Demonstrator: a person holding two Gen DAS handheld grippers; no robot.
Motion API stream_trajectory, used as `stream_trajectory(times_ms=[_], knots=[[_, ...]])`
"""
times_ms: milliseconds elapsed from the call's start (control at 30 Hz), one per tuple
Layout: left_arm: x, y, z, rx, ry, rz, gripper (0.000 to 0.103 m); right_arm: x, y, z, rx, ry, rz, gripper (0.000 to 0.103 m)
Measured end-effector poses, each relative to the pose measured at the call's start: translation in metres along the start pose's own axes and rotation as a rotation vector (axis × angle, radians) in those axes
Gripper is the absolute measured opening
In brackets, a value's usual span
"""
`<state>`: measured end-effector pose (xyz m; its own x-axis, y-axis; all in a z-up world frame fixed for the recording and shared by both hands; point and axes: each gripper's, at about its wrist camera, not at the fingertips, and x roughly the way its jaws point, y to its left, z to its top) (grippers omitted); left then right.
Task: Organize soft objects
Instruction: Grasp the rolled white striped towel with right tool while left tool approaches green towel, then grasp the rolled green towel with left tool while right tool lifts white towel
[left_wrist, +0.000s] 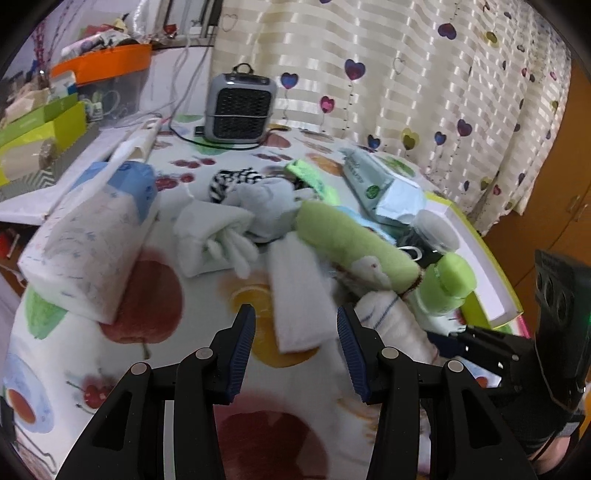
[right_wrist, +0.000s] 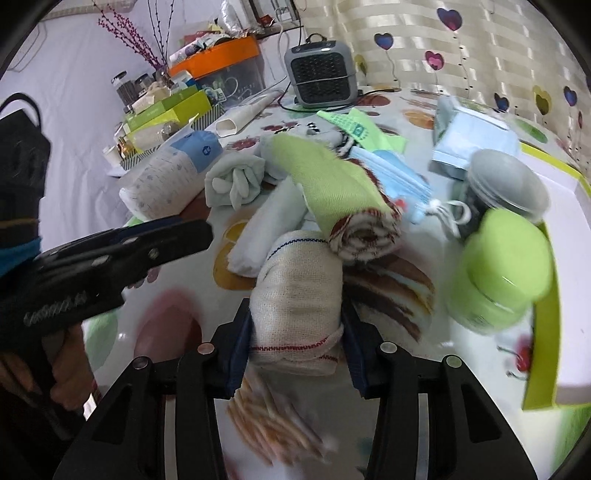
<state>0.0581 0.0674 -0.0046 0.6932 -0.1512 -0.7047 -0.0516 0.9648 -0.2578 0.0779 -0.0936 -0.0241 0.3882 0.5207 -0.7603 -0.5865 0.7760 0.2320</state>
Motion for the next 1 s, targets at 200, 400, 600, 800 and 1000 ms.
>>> stream_trajectory(times_ms=[200, 400, 600, 800, 1000], knots=[[0.01, -0.015, 0.01, -0.026, 0.012, -0.097, 0.05, -0.02, -0.01, -0.01, 0.018, -0.013, -0.027, 0.046], [0.037, -0.023, 0.018, -0.087, 0.062, -0.181, 0.051, -0.028, -0.025, -0.016, 0.055, -0.02, -0.048, 0.046], [0.053, -0.024, 0.017, -0.119, 0.107, -0.148, 0.051, -0.033, -0.029, -0.017, 0.061, -0.028, -0.043, 0.046], [0.063, -0.029, 0.015, -0.121, 0.138, -0.134, 0.052, -0.032, -0.032, -0.019, 0.071, -0.026, -0.032, 0.046], [0.068, -0.031, 0.018, -0.15, 0.135, -0.139, 0.051, -0.037, -0.035, -0.021, 0.077, -0.034, -0.041, 0.046]])
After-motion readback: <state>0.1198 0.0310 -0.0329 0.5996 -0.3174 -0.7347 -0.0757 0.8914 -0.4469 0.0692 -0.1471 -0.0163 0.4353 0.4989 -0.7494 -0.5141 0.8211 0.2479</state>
